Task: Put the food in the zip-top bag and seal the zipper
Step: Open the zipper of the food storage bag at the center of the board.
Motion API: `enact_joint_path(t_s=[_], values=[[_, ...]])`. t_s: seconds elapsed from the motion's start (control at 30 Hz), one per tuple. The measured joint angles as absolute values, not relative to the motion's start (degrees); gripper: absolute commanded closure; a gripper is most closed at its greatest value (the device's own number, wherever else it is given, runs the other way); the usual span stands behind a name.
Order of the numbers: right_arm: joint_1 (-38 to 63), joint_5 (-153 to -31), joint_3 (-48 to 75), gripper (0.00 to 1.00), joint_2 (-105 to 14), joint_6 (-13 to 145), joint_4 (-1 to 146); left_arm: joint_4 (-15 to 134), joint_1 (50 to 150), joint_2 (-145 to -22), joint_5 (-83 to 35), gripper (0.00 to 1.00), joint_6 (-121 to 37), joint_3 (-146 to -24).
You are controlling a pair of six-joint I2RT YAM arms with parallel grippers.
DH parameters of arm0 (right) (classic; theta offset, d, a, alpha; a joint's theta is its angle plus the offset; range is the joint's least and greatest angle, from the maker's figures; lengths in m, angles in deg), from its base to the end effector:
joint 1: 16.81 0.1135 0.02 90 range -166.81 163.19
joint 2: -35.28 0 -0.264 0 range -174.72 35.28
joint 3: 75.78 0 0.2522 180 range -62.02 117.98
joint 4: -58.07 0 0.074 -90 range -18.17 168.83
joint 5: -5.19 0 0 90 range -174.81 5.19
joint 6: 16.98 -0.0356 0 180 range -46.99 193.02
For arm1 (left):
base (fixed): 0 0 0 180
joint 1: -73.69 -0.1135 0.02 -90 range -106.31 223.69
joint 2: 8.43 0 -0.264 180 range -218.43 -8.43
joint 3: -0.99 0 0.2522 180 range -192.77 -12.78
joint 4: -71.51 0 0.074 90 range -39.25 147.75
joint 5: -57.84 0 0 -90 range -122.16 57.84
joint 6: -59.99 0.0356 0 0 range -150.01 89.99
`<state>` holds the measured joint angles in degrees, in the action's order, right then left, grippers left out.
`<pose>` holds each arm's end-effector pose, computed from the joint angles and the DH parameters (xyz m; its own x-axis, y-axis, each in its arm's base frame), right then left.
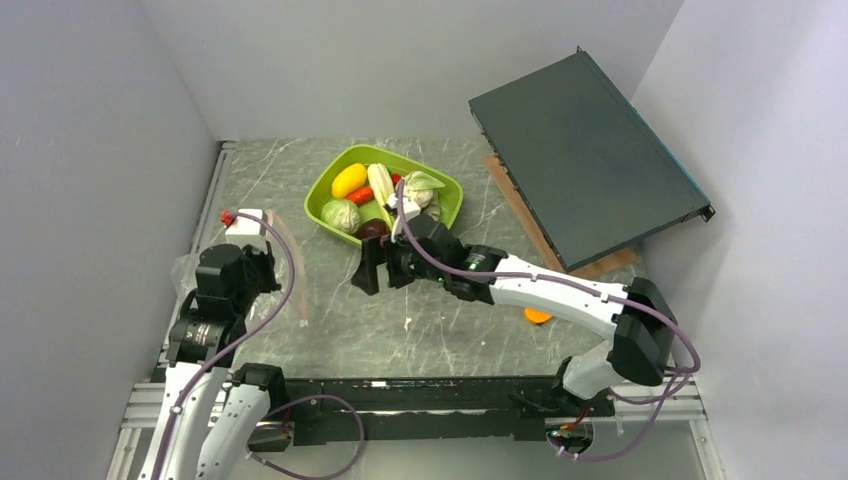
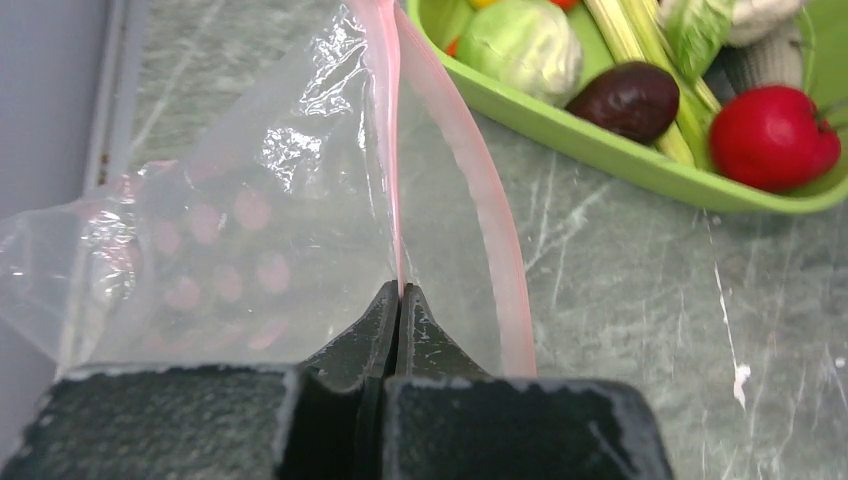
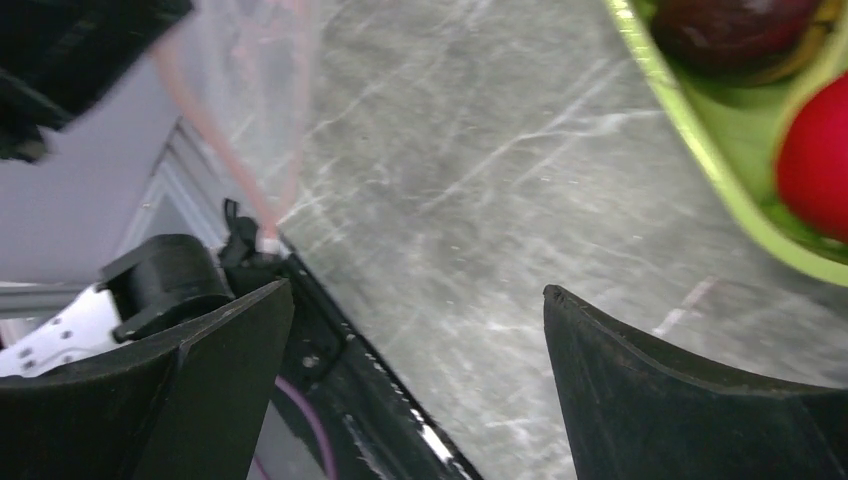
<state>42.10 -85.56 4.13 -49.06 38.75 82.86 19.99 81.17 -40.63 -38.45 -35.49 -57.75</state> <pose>0.1757 0.2923 0.3032 -0.6938 -0.0602 -0.7176 -0.5706 0.6540 0.4967 0.1209 -0.0119 0.3207 -0.4197 -0.0406 -0.9067 -0.0092 0.9991 -0.0405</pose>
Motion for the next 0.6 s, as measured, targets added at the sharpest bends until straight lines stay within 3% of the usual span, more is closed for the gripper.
enact_joint_path(t_s=[0.37, 0.6], values=[[49.69, -80.71, 4.13, 0.08, -57.67, 31.1, 69.18, 22.85, 82.97, -38.84, -30.29, 1.0, -33.56, -53.75], [49.44, -79.82, 4.94, 0.28, -65.71, 28.07, 60.44, 22.87, 85.72, -40.57, -30.49, 1.0, -32.73, -53.75]])
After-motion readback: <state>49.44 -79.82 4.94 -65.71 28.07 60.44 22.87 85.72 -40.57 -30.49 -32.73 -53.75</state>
